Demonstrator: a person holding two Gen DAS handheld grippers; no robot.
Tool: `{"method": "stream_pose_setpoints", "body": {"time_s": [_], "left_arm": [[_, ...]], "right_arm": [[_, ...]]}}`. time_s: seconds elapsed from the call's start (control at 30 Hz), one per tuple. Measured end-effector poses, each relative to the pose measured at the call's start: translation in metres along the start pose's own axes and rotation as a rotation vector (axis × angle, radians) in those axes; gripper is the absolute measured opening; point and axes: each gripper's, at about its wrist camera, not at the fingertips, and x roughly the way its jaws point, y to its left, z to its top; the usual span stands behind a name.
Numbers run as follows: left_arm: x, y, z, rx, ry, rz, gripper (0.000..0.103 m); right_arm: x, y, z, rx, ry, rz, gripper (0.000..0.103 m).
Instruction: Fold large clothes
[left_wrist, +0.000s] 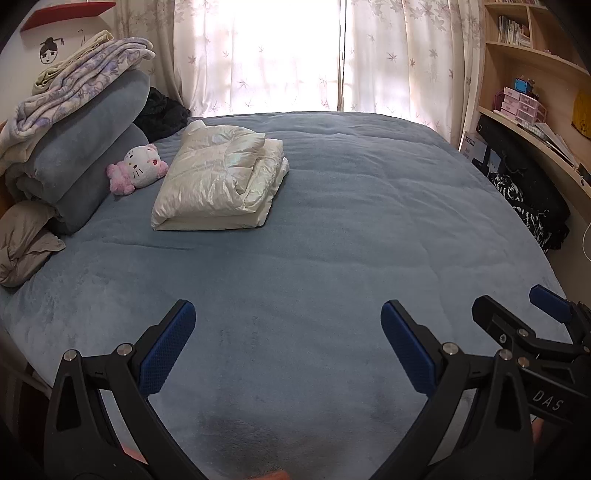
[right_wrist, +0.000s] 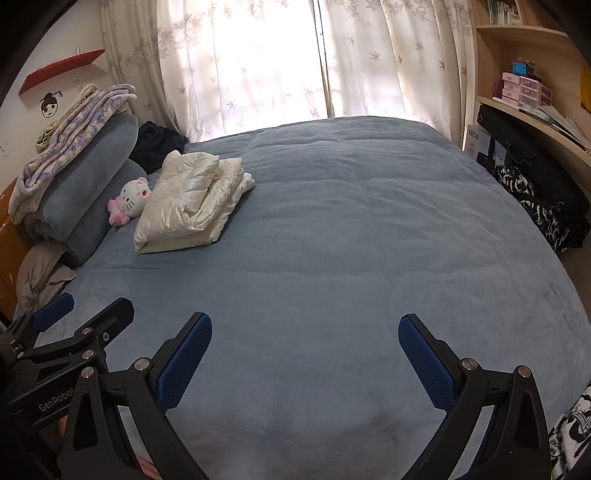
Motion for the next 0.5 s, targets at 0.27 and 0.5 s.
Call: {"method": "stream_pose_setpoints", "body": {"time_s": [0.27, 0.5], "left_arm": [[-0.0021, -0.0001, -0.0019, 0.008, -0.004, 0.003, 0.098], [-0.0022, 0.0015, -0.0023, 0.005, 0.005, 0.002, 0.098]], "right_arm": [[-0.0006, -0.0004, -0.0005, 0.001, 0.000, 0.000, 0.102], [-0.0002, 0.0004, -0.0011, 0.001, 0.001, -0.001, 0.102]]}}
